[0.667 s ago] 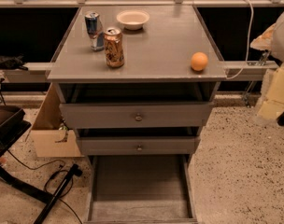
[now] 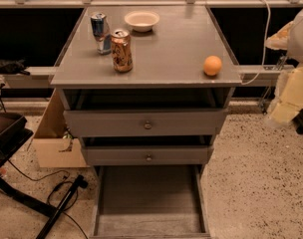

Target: Place orange can into bottom drawer

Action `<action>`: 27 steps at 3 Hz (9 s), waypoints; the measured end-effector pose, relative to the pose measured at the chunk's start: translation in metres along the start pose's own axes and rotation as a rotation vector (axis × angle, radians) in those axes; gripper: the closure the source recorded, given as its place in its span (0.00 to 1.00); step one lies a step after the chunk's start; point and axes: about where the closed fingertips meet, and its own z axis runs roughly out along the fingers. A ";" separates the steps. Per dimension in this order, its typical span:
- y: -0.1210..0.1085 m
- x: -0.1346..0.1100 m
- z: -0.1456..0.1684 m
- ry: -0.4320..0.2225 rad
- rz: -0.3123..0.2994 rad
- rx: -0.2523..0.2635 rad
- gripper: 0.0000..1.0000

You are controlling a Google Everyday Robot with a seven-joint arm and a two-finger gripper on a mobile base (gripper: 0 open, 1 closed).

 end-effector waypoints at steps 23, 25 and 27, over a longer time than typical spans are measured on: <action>-0.032 -0.246 0.144 -1.191 0.001 -0.203 1.00; 0.052 -0.144 0.288 -1.046 0.135 -0.135 1.00; 0.103 -0.099 0.403 -1.028 0.348 -0.129 1.00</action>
Offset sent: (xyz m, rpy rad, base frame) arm 0.1767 0.0471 0.0319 0.7082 -0.1858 0.0848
